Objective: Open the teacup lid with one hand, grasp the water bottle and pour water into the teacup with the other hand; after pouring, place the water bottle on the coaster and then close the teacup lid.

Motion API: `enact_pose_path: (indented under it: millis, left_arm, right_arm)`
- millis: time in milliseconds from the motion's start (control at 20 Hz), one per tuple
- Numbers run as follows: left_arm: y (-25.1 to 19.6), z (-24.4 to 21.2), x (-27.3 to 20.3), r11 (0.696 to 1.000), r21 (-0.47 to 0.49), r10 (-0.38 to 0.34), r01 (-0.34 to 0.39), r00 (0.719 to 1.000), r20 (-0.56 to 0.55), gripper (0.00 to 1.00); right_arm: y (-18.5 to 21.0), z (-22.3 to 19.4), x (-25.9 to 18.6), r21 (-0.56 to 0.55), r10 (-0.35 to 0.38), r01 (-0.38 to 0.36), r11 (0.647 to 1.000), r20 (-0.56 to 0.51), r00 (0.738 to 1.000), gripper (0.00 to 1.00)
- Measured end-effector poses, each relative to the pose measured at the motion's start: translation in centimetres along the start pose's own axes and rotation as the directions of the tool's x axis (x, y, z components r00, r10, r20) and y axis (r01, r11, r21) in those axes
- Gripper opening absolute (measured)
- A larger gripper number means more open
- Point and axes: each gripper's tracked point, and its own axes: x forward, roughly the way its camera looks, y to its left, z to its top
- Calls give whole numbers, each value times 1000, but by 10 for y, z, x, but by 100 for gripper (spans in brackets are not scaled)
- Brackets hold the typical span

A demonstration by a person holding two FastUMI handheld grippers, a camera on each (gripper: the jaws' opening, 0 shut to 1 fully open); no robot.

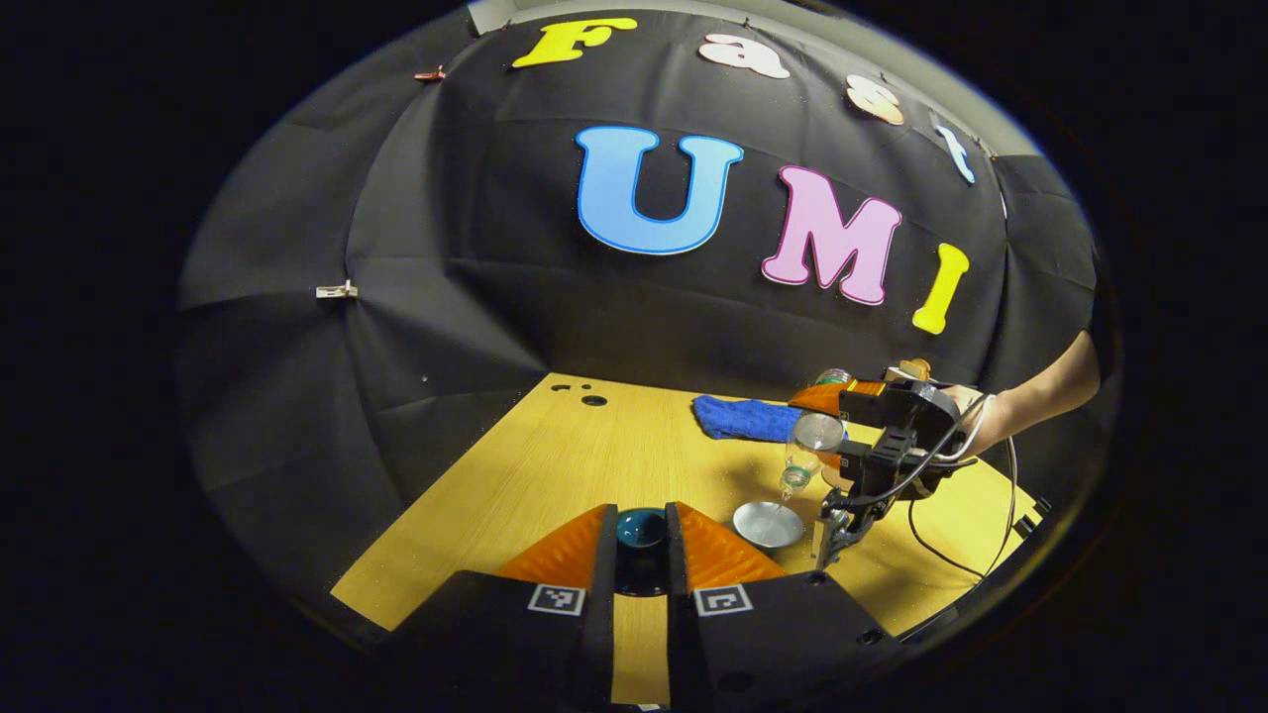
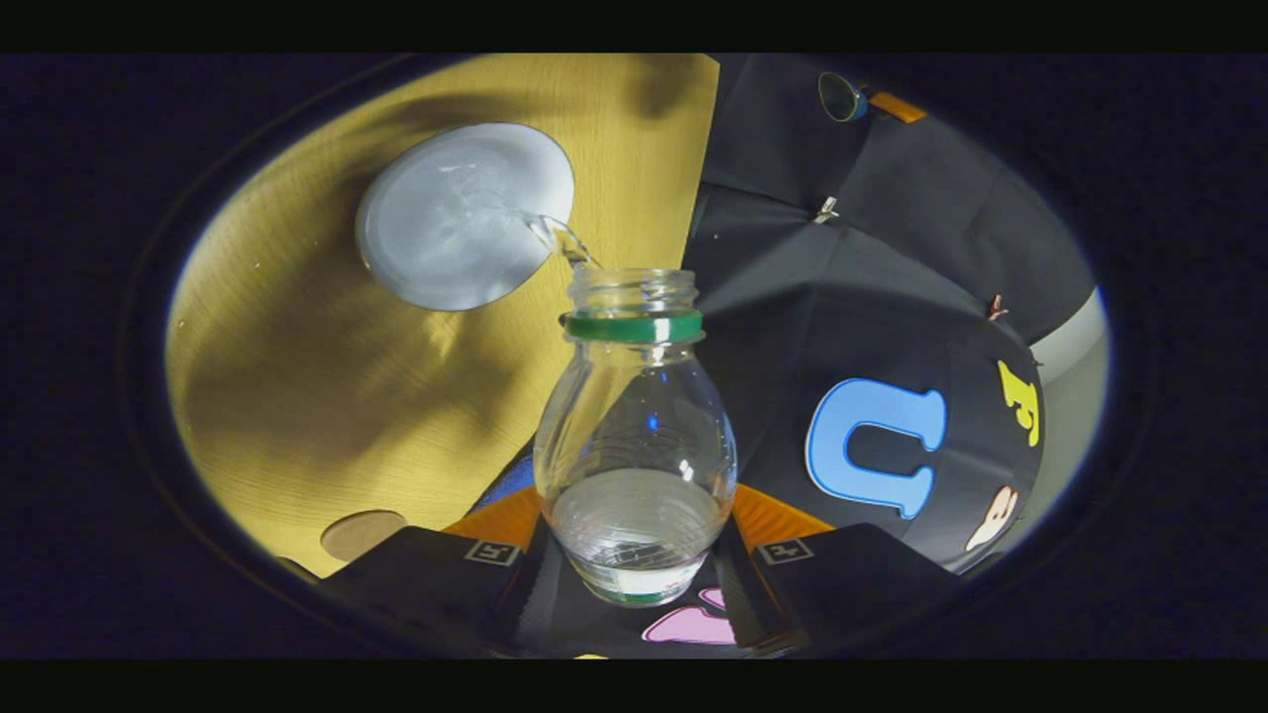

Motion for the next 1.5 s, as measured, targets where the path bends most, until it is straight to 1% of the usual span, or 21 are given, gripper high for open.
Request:
enact_pose_path:
  millis: [50,100,150,200,250,300,350,450,500,550,700,750,1000,1100,1150,1250,1300,1350,1400,1450,1500]
  left_arm:
    - [1,0,-1,1000,5,2,-2,1000,-2,22]
    - [0,-1,-1,1000,10,1,-1,1000,-1,26]
    - [1,0,-1,1000,14,2,-2,1000,-1,22]
    - [1,0,-1,1000,17,3,-3,1000,0,25]
    - [1,0,-1,1000,18,3,-3,1000,0,26]
    - [1,0,-1,1000,19,5,-5,1000,1,29]
    - [1,0,-1,1000,20,4,-4,1000,2,22]
    - [0,0,-2,1000,24,6,-6,1000,3,22]
    - [1,-1,-2,1000,27,8,-8,1000,2,29]
    - [1,0,-3,1000,28,8,-8,1000,4,25]
    - [0,-2,-3,1000,24,11,-12,1000,4,29]
    - [0,-2,-4,1000,17,13,-13,1000,1,26]
    - [-1,-4,-7,999,24,29,-29,1000,-2,26]
    - [-4,-4,-9,999,23,32,-31,999,-4,23]
    - [-5,-4,-9,999,23,33,-33,999,-5,22]
    - [-7,-4,-9,999,21,43,-43,999,-7,22]
    - [-8,-3,-9,999,19,50,-50,999,-8,26]
    - [-9,-1,-11,998,14,59,-59,998,-8,26]
    - [-11,2,-12,998,8,69,-69,998,-7,22]
    - [-13,6,-14,997,2,83,-83,997,-6,26]
    - [-13,8,-16,995,-1,96,-96,995,-6,26]
  right_arm:
    - [-1,0,1,-7,-1,1,1000,3,1000,71]
    - [-2,0,1,-18,-2,2,1000,6,1000,71]
    - [-3,0,2,-27,0,0,1000,7,1000,71]
    - [-2,-1,2,-33,6,-6,999,6,1000,71]
    - [-2,-2,2,-35,12,-12,999,2,1000,71]
    - [-2,-2,2,-40,14,-14,999,2,1000,71]
    - [-2,-2,2,-45,12,-12,999,4,1000,71]
    - [0,-2,0,-50,18,-18,999,7,1000,71]
    - [0,-2,-1,-57,18,-17,998,11,1000,71]
    - [0,-1,0,-62,21,-20,998,14,1000,71]
    - [3,-2,2,-62,34,-33,998,9,999,71]
    - [3,-1,3,-64,34,-34,997,11,999,71]
    - [8,2,2,-75,50,-49,996,21,998,71]
    - [8,6,2,-68,54,-52,996,26,998,71]
    - [10,7,2,-59,56,-55,997,27,998,71]
    - [14,9,3,-32,72,-72,997,22,997,71]
    - [16,10,4,-11,81,-81,997,19,997,71]
    - [17,12,4,15,90,-90,996,18,996,71]
    - [18,12,4,58,101,-101,993,12,995,71]
    - [23,9,1,149,139,-137,979,-4,990,71]
    - [29,7,0,243,178,-168,955,-20,984,71]
